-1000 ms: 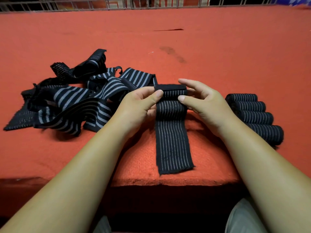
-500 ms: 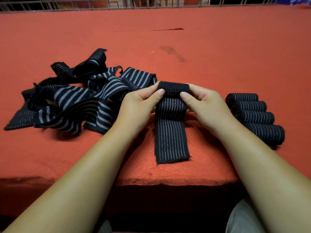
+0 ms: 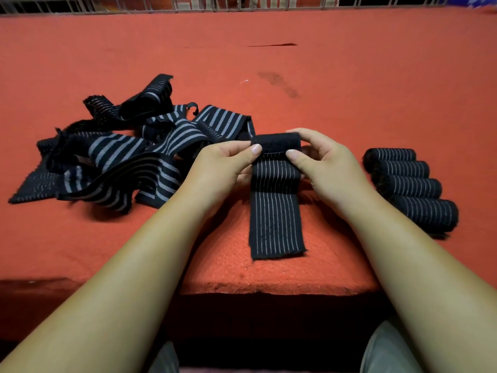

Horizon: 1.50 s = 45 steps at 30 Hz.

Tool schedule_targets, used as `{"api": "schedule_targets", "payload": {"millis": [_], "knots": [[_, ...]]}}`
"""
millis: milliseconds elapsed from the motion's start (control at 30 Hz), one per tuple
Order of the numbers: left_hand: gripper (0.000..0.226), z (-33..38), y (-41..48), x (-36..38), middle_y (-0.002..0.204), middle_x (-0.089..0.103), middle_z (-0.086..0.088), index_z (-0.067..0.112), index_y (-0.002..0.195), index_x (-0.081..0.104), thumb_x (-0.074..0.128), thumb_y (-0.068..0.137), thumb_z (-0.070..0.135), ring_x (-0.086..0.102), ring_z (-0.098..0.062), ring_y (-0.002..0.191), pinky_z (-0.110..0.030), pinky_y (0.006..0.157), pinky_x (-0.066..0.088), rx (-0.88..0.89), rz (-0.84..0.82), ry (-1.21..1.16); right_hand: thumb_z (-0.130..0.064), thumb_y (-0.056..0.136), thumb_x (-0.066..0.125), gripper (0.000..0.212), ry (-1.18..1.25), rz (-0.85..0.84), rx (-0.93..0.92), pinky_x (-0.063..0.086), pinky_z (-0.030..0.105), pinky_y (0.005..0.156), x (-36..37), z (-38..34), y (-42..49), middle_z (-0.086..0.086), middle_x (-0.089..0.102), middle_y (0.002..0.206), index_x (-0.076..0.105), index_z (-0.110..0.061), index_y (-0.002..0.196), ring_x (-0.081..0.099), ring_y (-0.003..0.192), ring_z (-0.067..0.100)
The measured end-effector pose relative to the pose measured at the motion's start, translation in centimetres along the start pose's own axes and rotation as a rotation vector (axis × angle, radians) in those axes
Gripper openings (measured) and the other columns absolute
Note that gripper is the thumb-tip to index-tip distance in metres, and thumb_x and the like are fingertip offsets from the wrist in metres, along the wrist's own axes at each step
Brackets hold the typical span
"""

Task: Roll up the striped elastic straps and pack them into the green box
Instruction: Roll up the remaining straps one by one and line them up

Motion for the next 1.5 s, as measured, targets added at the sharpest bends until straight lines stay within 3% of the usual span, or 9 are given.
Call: {"api": "schedule_targets", "payload": {"millis": [67, 167, 367, 633, 833, 1000, 1200, 1333, 1500], "knots": [[0.021, -0.3, 0.3, -0.3, 0.116, 0.080, -0.020, 0.012, 0.124, 0.078, 0.070, 0.105, 0.015, 0.076, -0.039, 0.114, -0.057, 0.110, 0.055, 0.003, 0.015, -0.010, -0.018, 0.101, 0.072, 0.036, 0.026, -0.021, 0.033, 0.057, 0.046, 0.073, -0.1, 0.2, 0.0, 0.010, 0.072, 0.090, 0.071, -0.041, 0.129, 0.061, 0.071, 0.020], [0.023, -0.3, 0.6, -0.6, 0.123, 0.073, -0.030, 0.013, 0.123, 0.077, 0.072, 0.101, 0.007, 0.069, -0.041, 0.105, -0.068, 0.112, 0.045, 0.015, 0.043, -0.024, -0.023, 0.102, 0.073, 0.038, 0.114, -0.050, 0.099, 0.053, 0.042, 0.072, 0.0, 0.6, -0.2, 0.005, 0.068, 0.089, 0.070, -0.042, 0.135, 0.060, 0.073, 0.020], [0.029, 0.2, 0.5, -0.4, 0.122, 0.075, -0.026, 0.014, 0.125, 0.076, 0.072, 0.099, 0.002, 0.074, -0.045, 0.115, -0.051, 0.104, 0.059, 0.029, 0.025, -0.037, -0.030, 0.107, 0.066, 0.022, 0.159, 0.040, 0.113, 0.055, 0.026, 0.067, 0.0, 0.2, -0.3, -0.007, 0.071, 0.081, 0.078, -0.025, 0.124, 0.062, 0.066, 0.007], [0.032, 0.0, 0.2, 0.1, 0.121, 0.079, -0.017, 0.000, 0.125, 0.072, 0.072, 0.104, 0.023, 0.077, -0.033, 0.114, -0.038, 0.098, 0.062, -0.033, -0.033, -0.101, -0.012, 0.104, 0.068, 0.027, 0.226, 0.046, 0.075, 0.062, 0.045, 0.095, -0.3, -0.2, -0.3, 0.012, 0.078, 0.117, 0.074, -0.024, 0.128, 0.075, 0.097, 0.019], [0.022, 0.3, 0.2, -0.2, 0.118, 0.079, -0.019, 0.003, 0.116, 0.074, 0.071, 0.105, 0.020, 0.078, -0.033, 0.110, -0.040, 0.096, 0.062, -0.017, -0.032, -0.123, -0.014, 0.102, 0.071, 0.030, 0.247, -0.007, 0.068, 0.062, 0.039, 0.092, -0.3, 0.0, -0.2, 0.002, 0.080, 0.117, 0.074, -0.026, 0.130, 0.075, 0.098, 0.019], [0.030, 0.7, 0.2, -0.2, 0.129, 0.074, -0.022, -0.001, 0.128, 0.070, 0.073, 0.100, 0.006, 0.077, -0.030, 0.107, -0.037, 0.094, 0.063, 0.010, -0.012, -0.178, -0.034, 0.105, 0.067, 0.026, 0.248, -0.002, 0.119, 0.055, 0.028, 0.071, -0.1, 0.2, -0.3, -0.003, 0.070, 0.083, 0.079, -0.016, 0.121, 0.061, 0.072, 0.011], [0.031, 0.4, 0.2, -0.4, 0.126, 0.077, -0.018, -0.001, 0.129, 0.070, 0.075, 0.099, 0.006, 0.077, -0.032, 0.115, -0.034, 0.092, 0.062, -0.023, -0.028, -0.170, -0.022, 0.108, 0.064, 0.021, 0.216, -0.018, 0.087, 0.057, 0.032, 0.075, 0.0, 0.3, -0.2, -0.001, 0.074, 0.093, 0.074, -0.014, 0.125, 0.066, 0.080, 0.012], [0.018, 0.3, 0.0, -0.3, 0.107, 0.082, -0.009, 0.005, 0.118, 0.075, 0.073, 0.100, 0.004, 0.080, -0.020, 0.096, -0.025, 0.078, 0.062, -0.024, -0.032, -0.090, -0.015, 0.108, 0.064, 0.024, 0.178, 0.001, 0.062, 0.052, 0.024, 0.069, -0.1, 0.3, -0.1, -0.013, 0.072, 0.079, 0.069, -0.018, 0.131, 0.063, 0.073, 0.007], [0.026, 0.3, 0.1, -0.4, 0.117, 0.081, -0.014, 0.005, 0.124, 0.074, 0.073, 0.099, 0.002, 0.079, -0.027, 0.111, -0.036, 0.095, 0.063, -0.030, -0.048, -0.064, -0.009, 0.104, 0.068, 0.031, 0.216, -0.031, 0.053, 0.053, 0.047, 0.082, -0.1, 0.3, -0.1, 0.011, 0.073, 0.104, 0.068, -0.027, 0.130, 0.065, 0.090, 0.029]]}}
Point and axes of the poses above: each hand's wrist, its own y-axis towards the middle knuckle, its own x-axis out of the palm, z = x × y, the point moved 6 cm from there along y, towards the middle knuckle
